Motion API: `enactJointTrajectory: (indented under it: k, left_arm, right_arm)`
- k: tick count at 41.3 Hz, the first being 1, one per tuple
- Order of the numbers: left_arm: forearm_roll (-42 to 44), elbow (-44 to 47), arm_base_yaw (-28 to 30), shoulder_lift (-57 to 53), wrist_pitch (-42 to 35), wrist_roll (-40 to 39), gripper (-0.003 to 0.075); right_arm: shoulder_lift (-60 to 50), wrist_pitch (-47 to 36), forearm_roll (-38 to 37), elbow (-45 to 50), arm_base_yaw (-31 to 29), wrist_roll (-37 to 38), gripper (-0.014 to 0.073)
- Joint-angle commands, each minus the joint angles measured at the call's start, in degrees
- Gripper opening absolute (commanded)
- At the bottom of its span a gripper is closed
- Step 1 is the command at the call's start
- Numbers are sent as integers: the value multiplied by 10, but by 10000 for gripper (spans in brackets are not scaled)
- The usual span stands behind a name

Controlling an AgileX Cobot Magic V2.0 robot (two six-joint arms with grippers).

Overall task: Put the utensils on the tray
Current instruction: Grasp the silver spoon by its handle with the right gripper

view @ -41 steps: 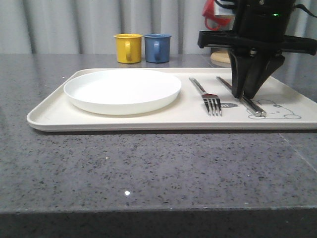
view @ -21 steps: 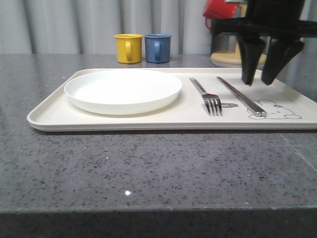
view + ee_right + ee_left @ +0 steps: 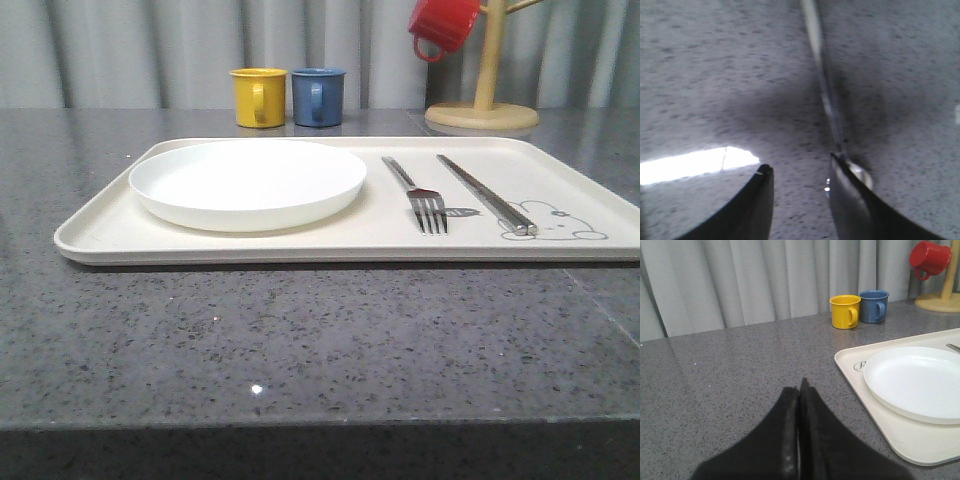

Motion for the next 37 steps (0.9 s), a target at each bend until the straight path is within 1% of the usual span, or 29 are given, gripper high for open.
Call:
enactJointTrajectory:
  k: [1, 7, 23, 37]
  left_arm:
    - [-5, -16, 1, 5, -49, -5, -19]
    - [-5, -16, 1, 5, -49, -5, -19]
    - [-5, -16, 1, 5, -49, -5, -19]
    - [-5, -16, 1, 5, -49, -5, -19]
  right_arm:
    - [-11, -16, -9, -19, -26, -15, 307]
    - [9, -28, -9, -19, -39, -35, 307]
    - [54, -75, -10, -19, -39, -35, 307]
    - [77, -78, -10, -19, -39, -35, 302]
